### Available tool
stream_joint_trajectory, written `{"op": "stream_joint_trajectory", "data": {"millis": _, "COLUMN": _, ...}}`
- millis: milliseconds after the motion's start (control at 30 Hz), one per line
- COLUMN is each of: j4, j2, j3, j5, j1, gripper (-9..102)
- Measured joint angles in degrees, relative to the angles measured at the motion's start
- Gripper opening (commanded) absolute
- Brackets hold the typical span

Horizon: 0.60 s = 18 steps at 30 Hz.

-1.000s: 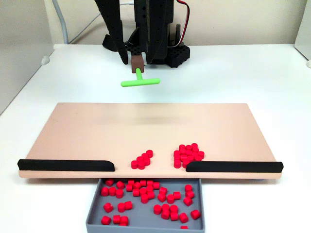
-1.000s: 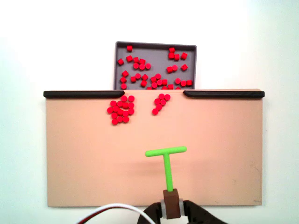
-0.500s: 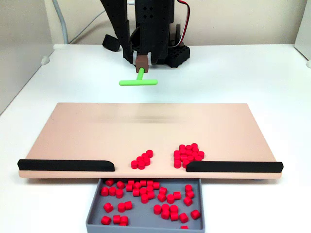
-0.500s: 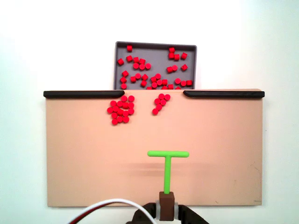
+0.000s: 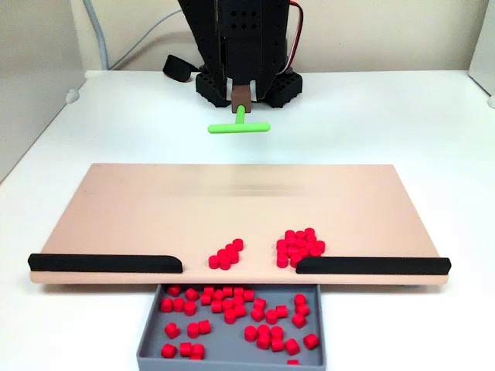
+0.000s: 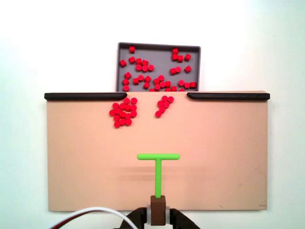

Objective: Push granules from right to the grey container

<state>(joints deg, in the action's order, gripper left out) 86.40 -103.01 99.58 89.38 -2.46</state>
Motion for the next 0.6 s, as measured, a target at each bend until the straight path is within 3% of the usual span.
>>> {"op": "stream_joint_trajectory", "data": {"millis": 600, "j4": 0.00, "j2": -1.58, "j3": 0.00, "j5": 0.00, "j1": 0.09, "gripper": 0}}
